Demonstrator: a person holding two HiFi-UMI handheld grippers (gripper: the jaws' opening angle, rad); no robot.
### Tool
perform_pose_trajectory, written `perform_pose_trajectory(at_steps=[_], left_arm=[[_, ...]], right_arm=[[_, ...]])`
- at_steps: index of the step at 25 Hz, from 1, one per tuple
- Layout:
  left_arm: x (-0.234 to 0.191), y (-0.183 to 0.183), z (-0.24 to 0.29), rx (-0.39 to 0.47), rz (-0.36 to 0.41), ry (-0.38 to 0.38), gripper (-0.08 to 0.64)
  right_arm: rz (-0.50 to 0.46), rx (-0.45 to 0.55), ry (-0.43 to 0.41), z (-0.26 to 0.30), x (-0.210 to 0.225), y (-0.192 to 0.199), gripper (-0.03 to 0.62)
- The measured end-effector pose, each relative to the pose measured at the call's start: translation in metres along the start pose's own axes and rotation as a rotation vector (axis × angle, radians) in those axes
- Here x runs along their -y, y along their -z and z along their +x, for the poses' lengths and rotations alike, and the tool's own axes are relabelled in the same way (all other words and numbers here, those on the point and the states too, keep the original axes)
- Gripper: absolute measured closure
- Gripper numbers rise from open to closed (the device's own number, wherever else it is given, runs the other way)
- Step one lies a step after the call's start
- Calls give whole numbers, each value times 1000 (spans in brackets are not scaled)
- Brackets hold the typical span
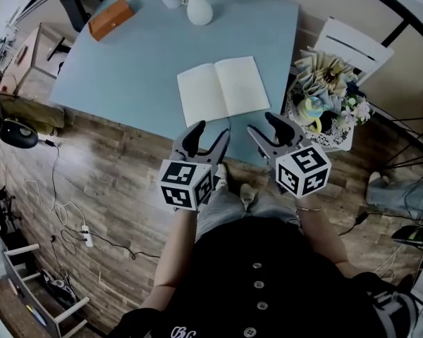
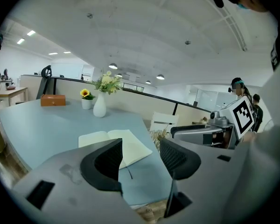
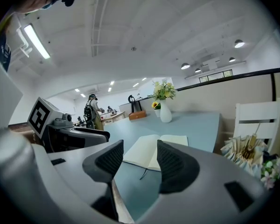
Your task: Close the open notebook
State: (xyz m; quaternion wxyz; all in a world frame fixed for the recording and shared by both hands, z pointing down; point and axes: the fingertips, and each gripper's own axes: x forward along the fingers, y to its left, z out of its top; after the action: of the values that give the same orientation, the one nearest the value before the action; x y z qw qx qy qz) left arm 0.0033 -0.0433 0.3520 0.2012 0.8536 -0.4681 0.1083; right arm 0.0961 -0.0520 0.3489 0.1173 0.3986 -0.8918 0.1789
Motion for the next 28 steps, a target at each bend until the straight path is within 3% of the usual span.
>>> perform_pose_trajectory(at_steps=[13,28], left_arm=[[-82,-58,36,22,81,74,328],[-94,-59,63,-36,131,251,328]], right_arm=[[-17,41,73,77,4,-48,380],[48,54,230,101,20,-51,383]])
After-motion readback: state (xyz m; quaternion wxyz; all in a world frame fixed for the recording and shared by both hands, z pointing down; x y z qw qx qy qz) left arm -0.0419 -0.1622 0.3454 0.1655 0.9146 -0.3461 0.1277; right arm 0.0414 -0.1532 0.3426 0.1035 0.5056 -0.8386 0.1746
